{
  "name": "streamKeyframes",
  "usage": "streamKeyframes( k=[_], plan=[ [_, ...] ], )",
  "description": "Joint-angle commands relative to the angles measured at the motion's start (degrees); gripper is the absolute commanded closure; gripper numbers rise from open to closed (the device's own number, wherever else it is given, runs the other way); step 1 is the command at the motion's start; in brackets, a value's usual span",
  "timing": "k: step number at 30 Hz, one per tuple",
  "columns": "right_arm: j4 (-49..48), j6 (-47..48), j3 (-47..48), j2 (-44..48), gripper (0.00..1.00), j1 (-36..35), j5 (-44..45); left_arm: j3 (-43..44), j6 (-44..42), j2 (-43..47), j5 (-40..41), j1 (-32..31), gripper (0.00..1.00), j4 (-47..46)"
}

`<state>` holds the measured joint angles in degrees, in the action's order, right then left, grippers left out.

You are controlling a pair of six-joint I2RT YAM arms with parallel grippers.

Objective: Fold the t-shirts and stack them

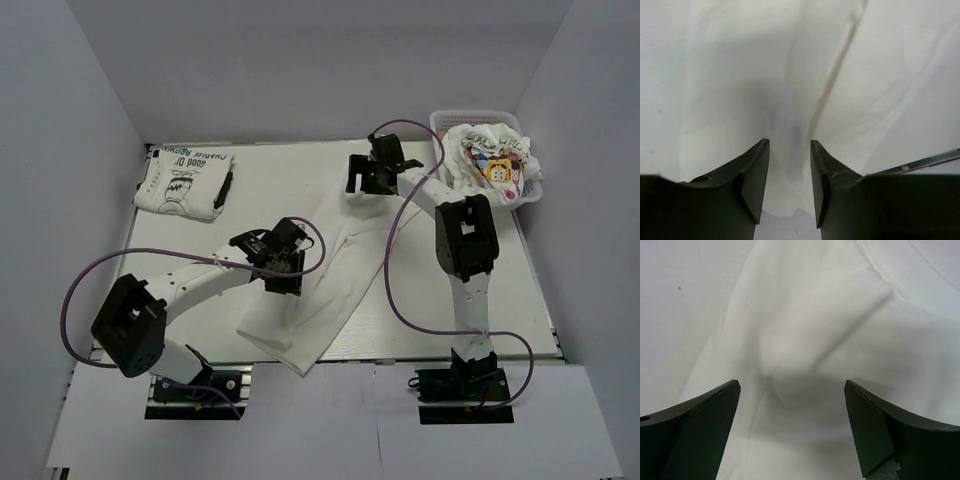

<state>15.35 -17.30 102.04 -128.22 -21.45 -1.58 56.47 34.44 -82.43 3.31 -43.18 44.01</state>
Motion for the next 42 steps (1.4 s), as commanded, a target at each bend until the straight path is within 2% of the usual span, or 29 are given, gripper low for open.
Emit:
streamKeyframes(
  k=[1,4,7,12,18,19,21,22,23,25,26,28,32,35,38,39,40,42],
  plan=[
    [1.95,0.18,-4.38,9.55,0.1,0.09,4.03,1.54,-5.7,-2.29,-5.76,-1.64,0.51,-6.29],
    [4.06,-3.42,-11.41,13.7,0.1,0.18,4.84,0.93,-6.4,-5.36,-11.91,-3.39,0.51,-11.3],
    [4.25,-5.71,-18.26,15.46,0.1,0.01,4.05,-0.48,-8.24,-8.26,-12.54,-4.81,0.59,-12.63],
    [6.43,-7.75,-19.34,11.97,0.1,0.27,3.52,-0.48,-9.47,-15.02,-14.74,-7.62,0.65,-14.82],
    [11.45,-9.68,-9.07,2.64,0.1,0.62,5.36,1.62,-10.53,-20.65,-16.14,-11.05,0.66,-18.6],
    [13.02,-10.2,-7.83,-1.29,0.1,0.8,5.1,2.85,-10.53,-21.53,-16.14,-11.05,0.68,-19.13],
    [15.3,-10.21,-0.9,-4.3,0.1,1.32,3.27,4.52,-11.23,-25.05,-16.76,-11.67,0.7,-19.92],
    [16.19,-10.21,1.3,-9.1,0.1,1.67,3.34,6.18,-11.75,-26.27,-16.76,-11.67,0.7,-20.71],
    [17.33,-9.95,7.67,-10.63,0.1,2.29,3.08,7.16,-11.76,-27.51,-16.76,-11.67,0.7,-21.24],
    [19.01,-9.51,11.93,-15.11,0.1,2.64,2.29,10.39,-12.28,-31.28,-17.29,-11.14,0.71,-22.56],
    [18.23,-9.33,18.39,-17.74,0.1,3.43,2.37,11.55,-12.29,-32.52,-17.29,-10.53,0.71,-23.09],
    [17.26,-9.33,23.35,-21.62,0.1,4.4,-2.54,16.18,-12.29,-37.07,-17.29,-9.91,0.71,-24.41],
    [7.26,-9.51,26.01,-24.09,0.1,5.63,-9.83,27.89,-12.29,-43.77,-14.74,-9.91,0.71,-20.29],
    [7.14,-6.8,28.3,-21.65,0.1,5.89,-10.9,30.37,-13.6,-41.25,-14.74,-9.91,0.71,-20.36],
    [6.97,-3.72,27.34,-14.89,0.1,5.46,-9.75,27.48,-15.44,-35.89,-11.59,-10.86,0.66,-19.58],
    [6.45,-3.1,26.38,-11.82,0.1,5.37,-9.58,26.34,-15.97,-31.43,-8.7,-11.66,0.64,-19.58],
    [7.31,-1.87,26.11,-10.39,0.1,5.46,-9.4,25.02,-15.98,-28.86,-8.15,-11.67,0.57,-19.58],
    [7.76,-1.69,23.22,-3.58,0.1,5.37,-8.01,19.67,-15.98,-23.68,-10.76,-11.67,0.5,-22.02]
  ],
)
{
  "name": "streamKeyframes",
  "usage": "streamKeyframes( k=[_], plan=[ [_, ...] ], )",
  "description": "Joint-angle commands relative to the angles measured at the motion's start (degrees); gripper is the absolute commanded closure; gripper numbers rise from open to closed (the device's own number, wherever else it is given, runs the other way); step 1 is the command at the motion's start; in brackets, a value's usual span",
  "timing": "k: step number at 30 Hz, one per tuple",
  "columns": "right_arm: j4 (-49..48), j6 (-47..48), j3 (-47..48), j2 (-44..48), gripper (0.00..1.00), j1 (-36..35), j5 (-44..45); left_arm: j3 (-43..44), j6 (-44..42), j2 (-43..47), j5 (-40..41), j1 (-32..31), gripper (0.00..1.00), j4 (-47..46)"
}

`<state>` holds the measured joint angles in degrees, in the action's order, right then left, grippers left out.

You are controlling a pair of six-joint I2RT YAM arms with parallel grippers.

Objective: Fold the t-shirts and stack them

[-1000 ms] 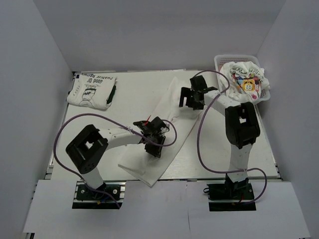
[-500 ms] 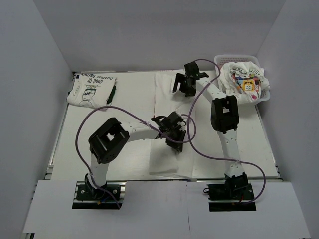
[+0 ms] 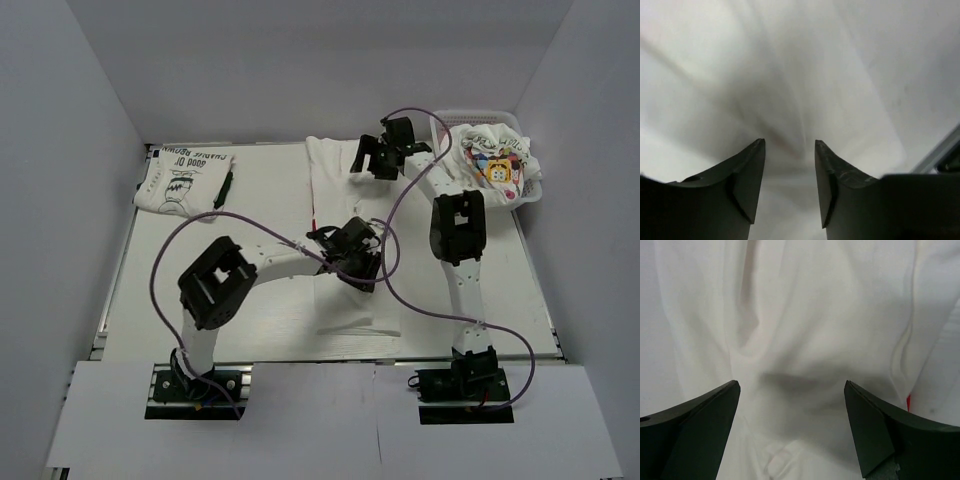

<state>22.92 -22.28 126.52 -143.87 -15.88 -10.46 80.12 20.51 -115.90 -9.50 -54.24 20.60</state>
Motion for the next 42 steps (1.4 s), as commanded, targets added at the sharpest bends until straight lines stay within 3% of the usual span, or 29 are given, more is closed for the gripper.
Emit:
streamKeyframes(
  k=[1,3,4,5,10,11,13,14,17,20,24,31,35,36,38,39,42],
  plan=[
    [0.11,3.21,-3.28,13.69,0.1,-0.12,1.31,-6.09,-1.45,15.21,2.03,-0.61,0.44,-0.98],
    [-1.37,2.77,-6.01,20.77,0.1,-0.2,2.28,-12.33,-0.91,20.51,0.01,-1.13,0.22,-3.19],
    [-2.08,2.25,-11.94,22.65,0.1,-0.12,2.2,-14.27,-0.22,22.97,0.0,-1.13,0.05,-4.07],
    [-4.35,1.64,-14.26,26.5,0.1,-0.2,2.63,-17.68,0.4,27.26,0.79,-1.13,0.0,-4.69],
    [-7.89,-0.91,-33.77,43.1,0.1,-0.29,4.91,-21.84,4.0,33.71,6.06,-1.13,0.0,3.82],
    [-7.8,-1.35,-42.32,44.8,0.1,-0.38,5.1,-23.24,5.23,33.72,7.37,-1.13,0.0,6.36],
    [-8.41,-4.41,-48.61,52.67,0.1,-0.38,5.27,-25.87,8.66,35.03,7.39,-1.13,0.0,6.38],
    [-8.94,-5.04,-58.48,54.73,0.1,-0.64,4.92,-28.93,9.8,35.04,6.87,-1.13,0.0,6.38],
    [-10.7,-4.44,-71.52,63.17,0.1,-1.78,2.64,-32.91,13.49,35.04,7.38,-1.13,0.0,5.33],
    [-3.26,-4.35,-76.67,70.8,0.1,-3.19,4.38,-35.46,14.03,35.04,6.0,-1.13,0.0,3.41],
    [-1.56,-6.1,-89.29,79.79,0.1,-5.03,3.17,-37.84,13.5,34.34,2.73,-1.13,0.02,-0.39],
    [0.46,-7.07,-97.86,84.81,0.1,-5.3,-5.88,-37.93,12.27,28.54,-0.25,-1.13,0.23,-2.41],
    [2.13,-7.86,-100.32,85.07,0.1,-5.22,-6.68,-37.4,11.74,26.17,-0.26,-1.13,0.52,-1.27],
    [2.31,-8.47,-100.68,84.99,0.1,-5.13,-6.85,-37.4,11.74,26.16,-0.26,-1.13,0.67,-1.26],
    [2.05,-9.09,-102.51,84.9,0.1,-5.21,-8.6,-37.4,11.74,26.16,-0.79,-1.13,0.79,-1.26],
    [2.13,-9.88,-102.7,84.64,0.1,-5.3,-8.79,-36.36,11.74,26.16,-0.26,-1.13,0.89,-0.39],
    [2.13,-10.24,-104.19,84.2,0.18,-5.39,-10.19,-35.82,11.22,26.16,-0.26,-1.13,0.98,0.85]
  ],
)
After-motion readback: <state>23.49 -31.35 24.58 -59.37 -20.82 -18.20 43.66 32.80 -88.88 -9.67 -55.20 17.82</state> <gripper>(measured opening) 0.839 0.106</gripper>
